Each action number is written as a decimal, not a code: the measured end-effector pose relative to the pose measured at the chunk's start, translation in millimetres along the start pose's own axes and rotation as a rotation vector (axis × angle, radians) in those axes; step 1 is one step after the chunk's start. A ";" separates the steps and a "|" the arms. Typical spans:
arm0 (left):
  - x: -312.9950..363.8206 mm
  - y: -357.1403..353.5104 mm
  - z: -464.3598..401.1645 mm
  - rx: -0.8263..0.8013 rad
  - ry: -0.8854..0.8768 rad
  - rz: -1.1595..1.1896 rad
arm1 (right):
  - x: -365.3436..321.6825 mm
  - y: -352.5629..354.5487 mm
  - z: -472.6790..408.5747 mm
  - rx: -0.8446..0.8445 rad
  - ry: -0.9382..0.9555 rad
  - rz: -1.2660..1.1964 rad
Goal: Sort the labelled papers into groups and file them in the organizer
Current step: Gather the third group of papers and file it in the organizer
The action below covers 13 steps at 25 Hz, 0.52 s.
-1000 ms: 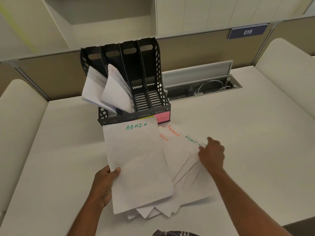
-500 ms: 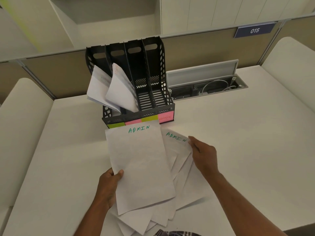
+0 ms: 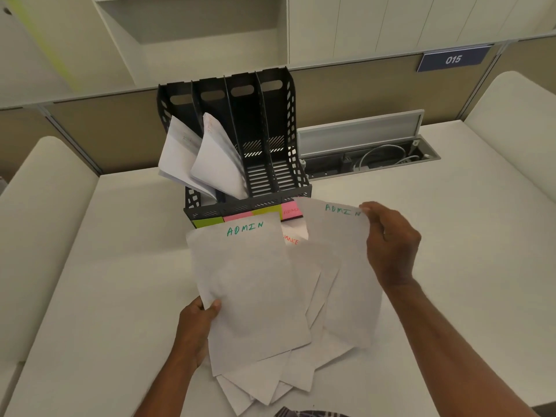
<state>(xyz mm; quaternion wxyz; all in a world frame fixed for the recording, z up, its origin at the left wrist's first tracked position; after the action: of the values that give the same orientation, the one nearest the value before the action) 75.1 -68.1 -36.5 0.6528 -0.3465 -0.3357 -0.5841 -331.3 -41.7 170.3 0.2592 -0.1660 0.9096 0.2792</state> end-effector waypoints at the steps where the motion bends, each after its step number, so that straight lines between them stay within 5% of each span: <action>1: 3.6 -2.2 1.1 -0.033 -0.025 0.009 | -5.5 5.3 -8.6 0.020 -0.020 -0.070; 4: 14.8 -9.2 5.8 -0.133 -0.098 0.105 | -34.9 15.8 -34.4 -0.016 0.006 -0.228; 8: 35.5 -24.6 11.2 -0.265 -0.182 0.263 | -96.2 0.4 -32.4 -0.266 -0.005 -0.409; 13: 73.6 -46.4 27.8 -0.378 -0.283 0.270 | -156.7 -36.4 23.8 -0.568 -0.348 -0.844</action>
<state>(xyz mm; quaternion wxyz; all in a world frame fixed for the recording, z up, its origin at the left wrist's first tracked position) 34.8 -87.3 43.1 0.5951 -0.5818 -0.2593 -0.4900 -179.0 -31.7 226.5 0.4406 -0.5320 0.5961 0.4093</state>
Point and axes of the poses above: each hand's wrist, its own z-axis away from the middle knuckle, its own y-axis out of the back of the hand, x = y × z, the point moved 8 cm from there along -z, towards the middle knuckle, and after that the axes turned 4 degrees about -x, right-handed, at the moved point
